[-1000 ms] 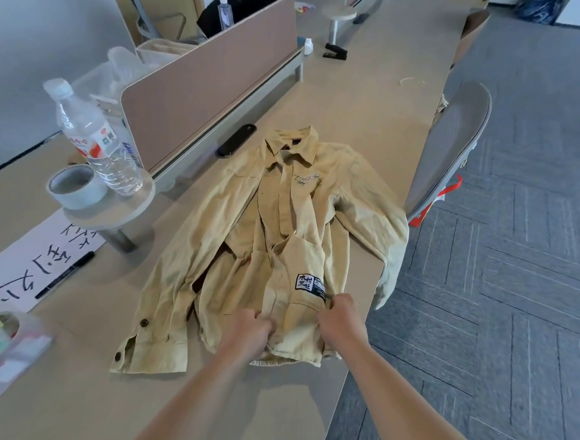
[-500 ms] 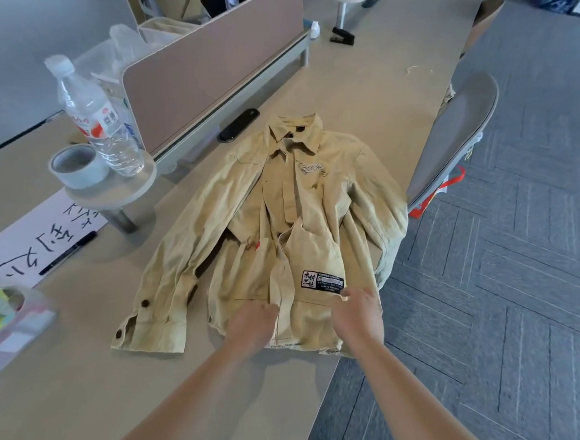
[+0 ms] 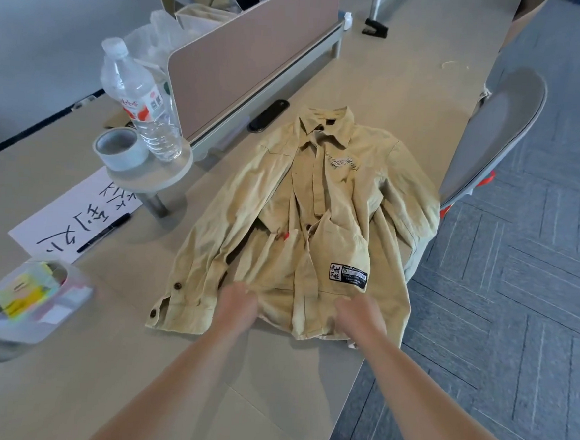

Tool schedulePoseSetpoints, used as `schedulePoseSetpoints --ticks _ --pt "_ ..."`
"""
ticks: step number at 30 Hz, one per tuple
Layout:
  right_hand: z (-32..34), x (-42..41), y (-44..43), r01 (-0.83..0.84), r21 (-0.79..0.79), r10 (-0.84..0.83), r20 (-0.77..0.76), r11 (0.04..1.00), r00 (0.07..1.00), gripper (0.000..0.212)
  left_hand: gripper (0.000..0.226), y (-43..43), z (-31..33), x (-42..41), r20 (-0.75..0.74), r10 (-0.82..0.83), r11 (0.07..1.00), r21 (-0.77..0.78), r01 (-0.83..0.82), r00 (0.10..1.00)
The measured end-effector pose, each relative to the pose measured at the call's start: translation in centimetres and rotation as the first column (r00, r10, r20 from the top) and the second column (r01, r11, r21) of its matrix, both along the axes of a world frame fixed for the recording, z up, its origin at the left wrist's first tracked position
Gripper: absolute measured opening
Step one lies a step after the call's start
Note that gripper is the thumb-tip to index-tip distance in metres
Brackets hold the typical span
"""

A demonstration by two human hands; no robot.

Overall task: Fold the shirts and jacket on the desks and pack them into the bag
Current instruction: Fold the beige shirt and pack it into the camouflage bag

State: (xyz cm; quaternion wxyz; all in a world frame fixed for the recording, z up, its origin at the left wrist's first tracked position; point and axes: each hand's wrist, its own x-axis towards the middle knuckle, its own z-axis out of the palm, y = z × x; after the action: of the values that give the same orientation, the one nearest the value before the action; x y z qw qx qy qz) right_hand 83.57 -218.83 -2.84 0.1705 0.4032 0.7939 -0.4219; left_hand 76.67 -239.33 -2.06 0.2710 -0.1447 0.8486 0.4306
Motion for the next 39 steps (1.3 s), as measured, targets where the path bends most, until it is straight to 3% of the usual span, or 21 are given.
schedulePoseSetpoints --ticks 2,5,8,10,13,15,16,18,21,28,33,39 --pt "0.5 0.0 -0.4 0.045 0.033 -0.043 -0.053 0.998 0.998 0.056 0.018 -0.7 1.2 -0.3 -0.09 0.063 0.997 -0.031 -0.066 0.994" --pt "2.4 0.0 -0.9 0.1 0.128 -0.095 -0.046 0.987 0.994 0.047 0.03 -2.7 2.8 -1.3 -0.187 0.064 0.988 -0.125 -0.088 0.98" --pt "3.9 0.2 -1.1 0.077 0.179 -0.083 0.025 0.981 0.996 0.031 0.025 -4.6 3.9 -2.1 -0.135 0.069 0.976 -0.194 -0.094 0.989" --pt "4.4 0.2 -1.5 -0.013 0.116 0.005 0.076 0.993 0.997 0.018 0.019 -5.4 4.2 -2.3 -0.088 0.044 0.967 -0.246 -0.064 0.995" --pt "3.8 0.3 -2.3 0.001 -0.08 0.008 0.112 0.997 0.994 0.027 0.035 -5.8 4.2 -1.8 0.006 -0.004 0.943 -0.332 0.006 1.0" --pt "3.4 0.3 -2.8 -0.057 -0.038 0.062 0.156 0.998 0.986 0.021 0.046 -5.6 4.3 -1.1 0.025 -0.02 0.932 -0.362 0.028 0.999" --pt "3.3 0.4 -3.1 -0.095 0.029 0.088 0.183 0.995 0.979 0.018 0.05 -5.3 4.6 -0.6 0.006 -0.025 0.937 -0.349 0.026 1.0" --pt "3.4 0.6 -3.4 -0.113 0.157 0.079 0.205 0.981 0.975 0.034 0.052 -4.3 4.2 0.2 -0.072 -0.051 0.967 -0.252 0.031 0.996" --pt "3.6 1.0 -3.3 -0.117 0.235 0.081 0.16 0.965 0.984 0.042 0.046 -2.4 3.6 0.8 -0.124 -0.1 0.988 -0.126 0.084 0.987" --pt "5.5 0.7 -2.5 -0.146 0.187 0.147 0.012 0.971 0.989 0.045 0.048 0.9 4.0 1.6 -0.058 -0.197 0.979 0.034 0.199 0.979" --pt "7.5 -1.4 -1.7 -0.175 0.168 0.179 -0.009 0.97 0.984 0.043 0.012 2.6 5.4 0.1 -0.026 -0.145 0.988 0.057 0.147 0.989" --pt "8.6 -4.3 -0.3 -0.223 0.109 0.229 -0.049 0.969 0.972 0.052 0.015 4.8 7.3 -2.2 -0.002 -0.114 0.992 0.059 0.114 0.993"
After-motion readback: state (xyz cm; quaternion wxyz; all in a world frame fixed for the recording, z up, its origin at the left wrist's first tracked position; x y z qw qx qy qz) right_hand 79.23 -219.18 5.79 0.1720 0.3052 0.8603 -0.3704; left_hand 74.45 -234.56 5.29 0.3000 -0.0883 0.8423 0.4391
